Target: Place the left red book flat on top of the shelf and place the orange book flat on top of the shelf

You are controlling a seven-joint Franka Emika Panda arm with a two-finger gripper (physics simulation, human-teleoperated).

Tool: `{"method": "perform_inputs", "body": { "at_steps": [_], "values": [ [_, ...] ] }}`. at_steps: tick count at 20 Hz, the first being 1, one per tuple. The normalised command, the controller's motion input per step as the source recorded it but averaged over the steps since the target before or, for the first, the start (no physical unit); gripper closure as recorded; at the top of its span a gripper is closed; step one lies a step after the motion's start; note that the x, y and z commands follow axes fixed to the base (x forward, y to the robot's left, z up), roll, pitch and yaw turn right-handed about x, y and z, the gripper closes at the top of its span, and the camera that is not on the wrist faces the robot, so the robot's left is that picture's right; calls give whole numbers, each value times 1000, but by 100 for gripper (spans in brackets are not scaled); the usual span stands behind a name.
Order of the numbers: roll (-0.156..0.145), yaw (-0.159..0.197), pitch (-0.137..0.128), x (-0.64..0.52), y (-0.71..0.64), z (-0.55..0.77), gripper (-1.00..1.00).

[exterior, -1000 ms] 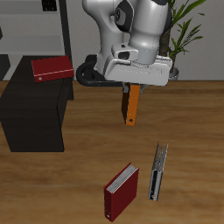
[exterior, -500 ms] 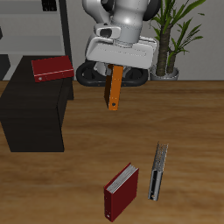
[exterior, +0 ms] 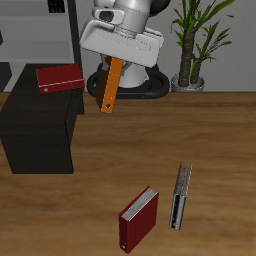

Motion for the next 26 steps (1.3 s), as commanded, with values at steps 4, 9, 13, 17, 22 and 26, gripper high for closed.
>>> {"method": "perform_inputs", "body": {
  "at_steps": [4, 9, 13, 17, 22, 26],
  "values": [
    [-88, -20, -14, 32, -475, 255, 100],
    [-112, 2, -13, 18, -530, 107, 100],
    [-101, 2, -6, -4, -510, 137, 100],
    [-103, 46, -54, -25, -493, 200, 100],
    [-93, 6, -29, -63, -578, 122, 100],
    [-80, 38, -17, -17, -425, -115, 100]
  ]
}}
